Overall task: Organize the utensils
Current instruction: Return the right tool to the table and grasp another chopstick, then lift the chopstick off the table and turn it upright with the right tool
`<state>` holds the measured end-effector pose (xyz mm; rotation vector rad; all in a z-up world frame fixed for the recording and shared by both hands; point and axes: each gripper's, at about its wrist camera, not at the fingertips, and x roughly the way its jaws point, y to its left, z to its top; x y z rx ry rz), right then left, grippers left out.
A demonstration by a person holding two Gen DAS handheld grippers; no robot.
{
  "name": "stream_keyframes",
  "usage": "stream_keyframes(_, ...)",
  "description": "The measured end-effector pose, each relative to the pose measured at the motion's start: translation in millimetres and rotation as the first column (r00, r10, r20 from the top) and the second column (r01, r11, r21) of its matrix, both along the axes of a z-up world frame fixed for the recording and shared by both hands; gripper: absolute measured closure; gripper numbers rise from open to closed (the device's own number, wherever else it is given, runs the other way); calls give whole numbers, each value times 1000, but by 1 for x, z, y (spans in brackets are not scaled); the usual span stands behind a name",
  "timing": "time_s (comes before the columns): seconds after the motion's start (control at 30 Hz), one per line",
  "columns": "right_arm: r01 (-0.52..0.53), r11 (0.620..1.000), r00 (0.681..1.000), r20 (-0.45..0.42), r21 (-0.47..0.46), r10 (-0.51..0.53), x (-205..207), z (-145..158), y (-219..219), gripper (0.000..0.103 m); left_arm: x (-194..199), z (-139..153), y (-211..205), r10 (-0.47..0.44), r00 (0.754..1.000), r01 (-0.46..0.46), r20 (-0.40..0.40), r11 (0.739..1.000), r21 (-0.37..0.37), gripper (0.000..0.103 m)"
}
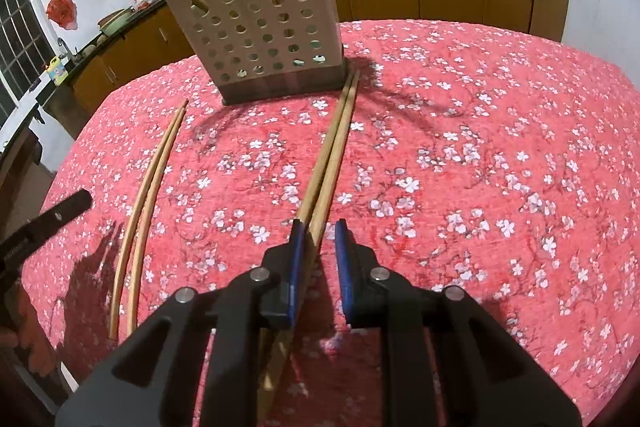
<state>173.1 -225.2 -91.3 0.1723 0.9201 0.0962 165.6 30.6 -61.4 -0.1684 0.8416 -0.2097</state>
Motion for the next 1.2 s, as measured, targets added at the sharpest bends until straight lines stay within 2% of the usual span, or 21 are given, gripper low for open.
stream_keyframes(0.13, 7, 998, 1000, 2, -66, -7, 2, -2, 0, 93, -2, -8, -9, -25, 999, 25, -20, 1000, -4, 93)
stream_keyframes(0.23, 62, 992, 998, 15, -109, -61, 3, -2, -10, 95, -3, -13, -13, -43, 998, 42, -38, 999, -13, 93)
stream_keyframes(0.37, 117, 989, 993, 20, -95, -116, 5, -2, -28, 95, -1, -18, -21, -64, 996, 63, -55, 998, -14, 93)
stream_keyframes(0.5, 127, 987, 992, 25, -95, -125, 4, -3, -32, 95, 0, -22, -29, -78, 994, 78, -71, 997, -3, 93)
stream_keyframes(0.73, 120, 989, 993, 23, -86, -119, 2, -3, -34, 95, 3, -28, -39, -72, 995, 78, -70, 993, 85, 94)
stream_keyframes(1.0, 132, 986, 991, 38, -102, -129, 4, -4, -36, 95, 26, -27, -13, -7, 998, 16, -63, 990, 137, 95)
stream_keyframes(1.2, 180, 980, 983, 49, -91, -176, 19, -5, -53, 95, 30, -27, 6, 10, 999, -5, -39, 992, 127, 95)
